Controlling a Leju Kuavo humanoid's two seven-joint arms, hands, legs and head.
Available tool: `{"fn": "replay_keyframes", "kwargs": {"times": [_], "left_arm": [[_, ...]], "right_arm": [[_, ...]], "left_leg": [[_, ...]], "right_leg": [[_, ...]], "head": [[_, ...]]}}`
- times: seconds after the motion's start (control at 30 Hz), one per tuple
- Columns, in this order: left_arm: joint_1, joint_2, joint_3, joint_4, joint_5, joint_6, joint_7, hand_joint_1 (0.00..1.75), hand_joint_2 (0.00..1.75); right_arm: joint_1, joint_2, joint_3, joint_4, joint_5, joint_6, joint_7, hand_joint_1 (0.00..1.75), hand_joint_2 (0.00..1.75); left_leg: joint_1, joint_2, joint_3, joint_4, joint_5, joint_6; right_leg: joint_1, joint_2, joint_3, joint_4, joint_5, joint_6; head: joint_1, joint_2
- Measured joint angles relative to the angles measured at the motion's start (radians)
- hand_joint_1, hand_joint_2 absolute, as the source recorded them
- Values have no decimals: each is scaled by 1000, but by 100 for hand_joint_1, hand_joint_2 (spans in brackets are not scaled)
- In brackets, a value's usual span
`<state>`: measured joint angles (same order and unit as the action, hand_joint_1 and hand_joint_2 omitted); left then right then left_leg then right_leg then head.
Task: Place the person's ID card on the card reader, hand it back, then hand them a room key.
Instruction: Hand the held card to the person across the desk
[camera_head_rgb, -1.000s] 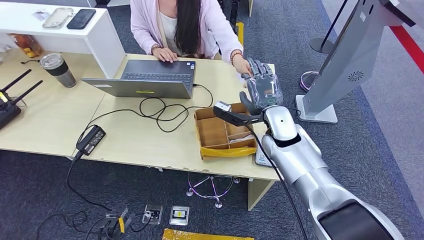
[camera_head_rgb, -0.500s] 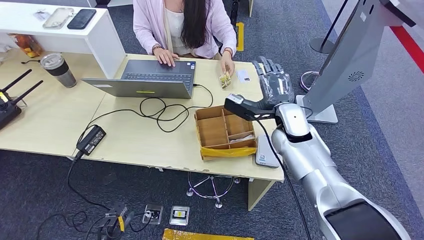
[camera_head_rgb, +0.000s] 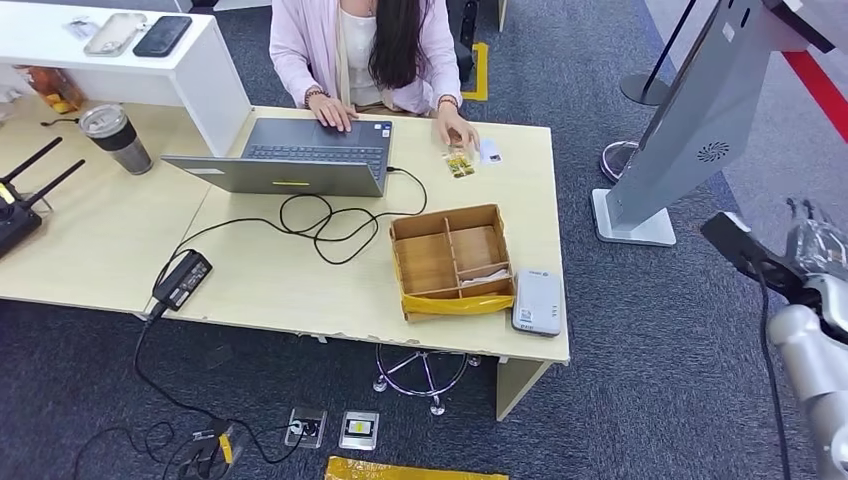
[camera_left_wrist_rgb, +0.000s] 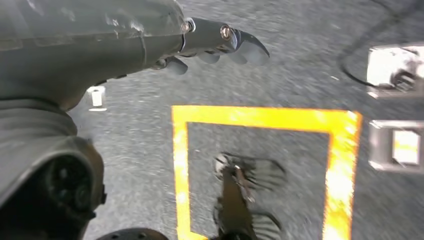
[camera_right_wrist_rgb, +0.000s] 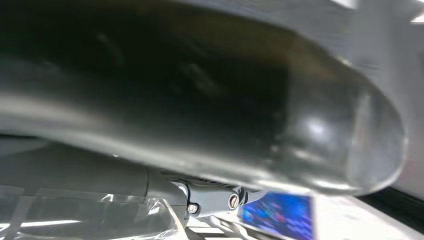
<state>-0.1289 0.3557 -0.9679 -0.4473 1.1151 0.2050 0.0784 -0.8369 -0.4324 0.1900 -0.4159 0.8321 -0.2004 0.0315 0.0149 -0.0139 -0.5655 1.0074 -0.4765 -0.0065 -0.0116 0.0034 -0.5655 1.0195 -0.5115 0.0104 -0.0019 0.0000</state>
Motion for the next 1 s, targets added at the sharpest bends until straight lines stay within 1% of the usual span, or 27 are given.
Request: {"fn": "replay_keyframes", "kwargs": {"times": [0.1, 0.2, 0.27, 0.33, 0.47, 0.53, 0.63, 0.73, 0.83, 1.0], "left_arm": [[6, 11, -1, -45, 37, 99, 61, 0, 0], [15, 23, -4, -107, 70, 221, 103, 0, 0], [19, 23, -8, -161, 88, 330, 119, 0, 0], [22, 22, -17, -213, 105, 395, 131, 0, 0], [23, 27, -31, -282, 126, 418, 151, 0, 0], [26, 42, -33, -311, 129, 418, 168, 0, 0], [36, 99, -37, -379, 151, 416, 181, 0, 0], [39, 155, -40, -438, 190, 415, 162, 0, 0], [41, 181, -48, -476, 216, 415, 133, 0, 0], [40, 218, -68, -535, 223, 415, 97, 0, 0]], "right_arm": [[66, -56, -56, 29, -35, 37, 25, 0, 0], [150, -96, -98, 52, -46, 37, 22, 0, 0], [214, -113, -127, 67, -73, 28, 6, 0, 0], [274, -117, -158, 81, -114, 26, -6, 0, 0], [357, -118, -217, 105, -189, 42, -27, 0, 0], [403, -115, -249, 116, -217, 57, -42, 0, 0], [479, -101, -297, 133, -255, 67, -51, 0, 0], [548, -87, -341, 147, -287, 58, -37, 0, 0], [602, -73, -383, 161, -311, 45, -17, 0, 0], [653, -50, -438, 180, -330, 32, 23, 0, 0]], "left_leg": [[0, 1, 0, 0, -1, 0], [1, 0, 0, 0, -1, 0], [1, -1, 0, -1, -1, 0], [1, -2, 0, -1, -1, 0], [1, 0, 0, -1, -1, 0], [2, -1, 0, -1, -1, 0], [3, -3, 0, -1, -1, 0], [3, -3, 0, -2, -1, 0], [3, -2, 0, -2, -1, -1], [3, -1, 2, -2, -2, -1]], "right_leg": [[1, 1, 0, 0, 0, 0], [1, -1, 0, 0, -1, -1], [2, -2, 1, 0, -1, -1], [1, -3, 1, 0, -1, -1], [2, -1, 1, 0, -1, -1], [2, -2, 2, 0, -2, -1], [3, -4, 2, 0, -2, -1], [4, -3, 2, 0, -3, -2], [4, -3, 2, 1, -3, -2], [3, -1, 2, 1, -3, -2]], "head": [[0, 0], [0, 0], [0, 0], [0, 0], [0, 0], [0, 0], [0, 0], [-1, 0], [0, 0], [0, 0]]}}
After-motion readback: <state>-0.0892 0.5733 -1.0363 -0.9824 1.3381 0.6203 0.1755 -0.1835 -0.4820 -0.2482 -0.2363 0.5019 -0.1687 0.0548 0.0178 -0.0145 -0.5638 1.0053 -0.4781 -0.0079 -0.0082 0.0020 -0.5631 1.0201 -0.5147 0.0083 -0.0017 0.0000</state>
